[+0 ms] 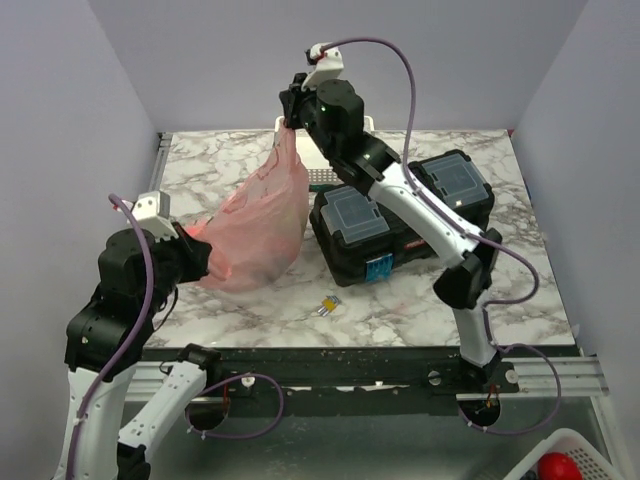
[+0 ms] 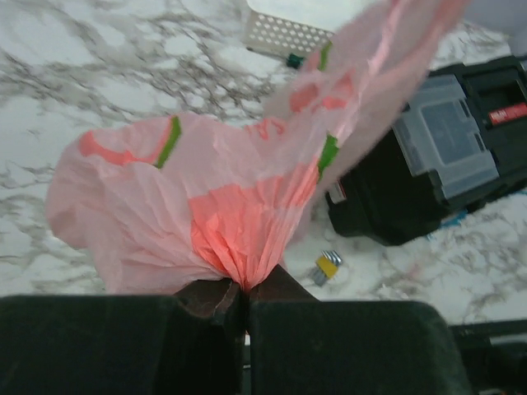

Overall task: Take the fake fruits out of the plastic bag
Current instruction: Adjust the plastic bag at the center of the board.

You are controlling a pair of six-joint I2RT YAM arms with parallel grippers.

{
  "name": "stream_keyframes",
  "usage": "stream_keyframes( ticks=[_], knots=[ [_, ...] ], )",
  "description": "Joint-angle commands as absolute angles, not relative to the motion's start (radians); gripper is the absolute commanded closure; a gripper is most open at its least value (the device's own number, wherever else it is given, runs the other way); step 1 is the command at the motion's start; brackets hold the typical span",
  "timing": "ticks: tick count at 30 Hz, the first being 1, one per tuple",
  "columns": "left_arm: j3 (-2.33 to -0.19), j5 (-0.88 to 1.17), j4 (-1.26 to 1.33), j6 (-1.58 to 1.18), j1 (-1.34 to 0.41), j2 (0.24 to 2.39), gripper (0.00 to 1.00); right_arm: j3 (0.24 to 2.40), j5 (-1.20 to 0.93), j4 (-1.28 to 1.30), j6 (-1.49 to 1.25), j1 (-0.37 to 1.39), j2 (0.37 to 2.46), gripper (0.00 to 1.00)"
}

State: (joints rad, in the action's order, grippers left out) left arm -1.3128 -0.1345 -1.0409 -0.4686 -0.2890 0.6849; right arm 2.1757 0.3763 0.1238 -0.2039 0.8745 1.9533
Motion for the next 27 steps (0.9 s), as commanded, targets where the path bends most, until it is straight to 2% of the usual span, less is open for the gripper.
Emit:
stream_keyframes(
  ticks=[1, 5, 6, 8, 10, 13, 16, 17, 20, 27],
  knots=[
    [-1.172, 0.207, -1.024, -0.543, -0.285, 0.599, 1.00, 2.469, 0.209, 0.306, -0.262, 0.838, 2.144, 0.99],
    [-0.968, 0.493, -0.903, -0.645, -0.285, 0.552, 1.00, 2.331, 0.127, 0.243, -0.292, 0.838, 2.119, 0.99],
    [-0.898, 0.567, -0.850, -0.669, -0.285, 0.542, 1.00, 2.294, 0.123, 0.245, -0.296, 0.838, 2.108, 0.94],
    [-0.796, 0.634, -0.786, -0.721, -0.285, 0.534, 1.00, 2.247, 0.149, 0.311, -0.301, 0.838, 2.100, 0.75],
    [-0.737, 0.663, -0.749, -0.742, -0.285, 0.536, 1.00, 2.240, 0.196, 0.428, -0.304, 0.838, 2.094, 0.60],
    [-0.728, 0.682, -0.728, -0.744, -0.285, 0.542, 1.00, 2.170, 0.279, 0.516, -0.307, 0.838, 2.031, 0.39],
    [-0.746, 0.691, -0.738, -0.723, -0.285, 0.548, 1.00, 2.044, 0.348, 0.516, -0.308, 0.838, 1.908, 0.11],
    [-0.753, 0.691, -0.744, -0.714, -0.285, 0.550, 1.00, 2.014, 0.363, 0.510, -0.303, 0.838, 1.873, 0.06],
    [-0.758, 0.691, -0.754, -0.699, -0.285, 0.551, 1.00, 1.966, 0.374, 0.520, -0.318, 0.838, 1.777, 0.00],
    [-0.754, 0.679, -0.765, -0.687, -0.284, 0.551, 1.00, 1.896, 0.369, 0.507, -0.394, 0.838, 1.623, 0.00]
  ],
)
